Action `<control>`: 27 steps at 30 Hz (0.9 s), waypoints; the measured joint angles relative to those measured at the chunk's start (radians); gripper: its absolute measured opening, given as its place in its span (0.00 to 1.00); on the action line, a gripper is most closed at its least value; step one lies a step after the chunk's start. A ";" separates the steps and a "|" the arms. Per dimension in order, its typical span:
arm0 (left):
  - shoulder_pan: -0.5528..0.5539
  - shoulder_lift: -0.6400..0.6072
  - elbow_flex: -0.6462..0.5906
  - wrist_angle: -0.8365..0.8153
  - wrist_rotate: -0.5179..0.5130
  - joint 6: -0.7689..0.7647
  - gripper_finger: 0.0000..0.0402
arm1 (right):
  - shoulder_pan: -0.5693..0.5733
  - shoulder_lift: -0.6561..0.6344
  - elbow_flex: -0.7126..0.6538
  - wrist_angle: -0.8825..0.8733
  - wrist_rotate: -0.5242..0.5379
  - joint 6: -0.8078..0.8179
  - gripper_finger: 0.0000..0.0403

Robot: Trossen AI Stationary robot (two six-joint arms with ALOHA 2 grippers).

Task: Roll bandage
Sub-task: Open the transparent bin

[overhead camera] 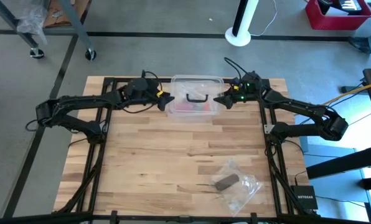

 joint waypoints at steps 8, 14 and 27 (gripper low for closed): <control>-0.010 0.000 0.000 0.038 -0.010 -0.021 0.49 | -0.002 0.000 0.000 0.002 -0.021 -0.048 0.64; -0.010 0.001 -0.001 0.039 -0.010 0.001 0.49 | -0.002 -0.022 0.000 0.002 -0.097 -0.072 0.64; -0.010 0.001 -0.002 0.037 -0.013 0.030 0.49 | -0.002 -0.049 0.000 0.001 0.056 -0.020 0.64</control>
